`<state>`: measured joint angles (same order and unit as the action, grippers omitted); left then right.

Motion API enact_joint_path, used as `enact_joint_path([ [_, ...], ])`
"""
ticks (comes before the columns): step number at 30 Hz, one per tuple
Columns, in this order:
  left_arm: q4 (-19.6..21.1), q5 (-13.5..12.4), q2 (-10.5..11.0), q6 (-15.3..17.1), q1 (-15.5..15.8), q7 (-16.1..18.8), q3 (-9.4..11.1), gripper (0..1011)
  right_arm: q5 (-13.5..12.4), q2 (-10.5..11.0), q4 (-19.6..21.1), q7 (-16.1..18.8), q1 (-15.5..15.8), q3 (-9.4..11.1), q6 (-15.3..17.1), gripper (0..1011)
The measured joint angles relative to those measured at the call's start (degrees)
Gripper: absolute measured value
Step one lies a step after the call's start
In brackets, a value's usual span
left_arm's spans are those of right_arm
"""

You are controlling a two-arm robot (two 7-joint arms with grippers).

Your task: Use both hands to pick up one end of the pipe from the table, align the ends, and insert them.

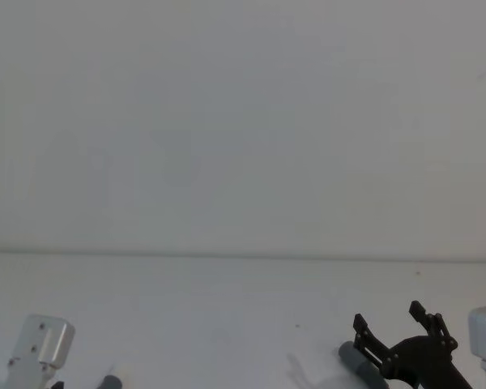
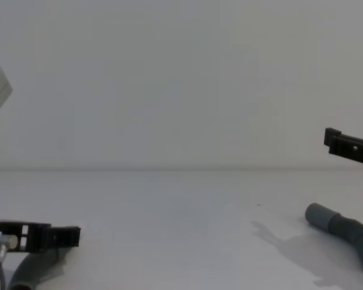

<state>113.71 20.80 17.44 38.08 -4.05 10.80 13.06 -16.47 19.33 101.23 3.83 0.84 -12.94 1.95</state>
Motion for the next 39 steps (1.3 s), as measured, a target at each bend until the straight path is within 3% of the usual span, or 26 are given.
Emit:
enact_joint_path([
  [16,-2.18,0.28,-0.58,3.57,2.36,-0.85,-0.22,1001,0.0,0.0,0.0,0.0,0.0,0.0,0.0,1002],
  [39,-4.18,-0.24,-3.45,4.2,3.06,-0.48,-0.29,1001,0.0,0.0,0.0,0.0,0.0,0.0,0.0,1001],
])
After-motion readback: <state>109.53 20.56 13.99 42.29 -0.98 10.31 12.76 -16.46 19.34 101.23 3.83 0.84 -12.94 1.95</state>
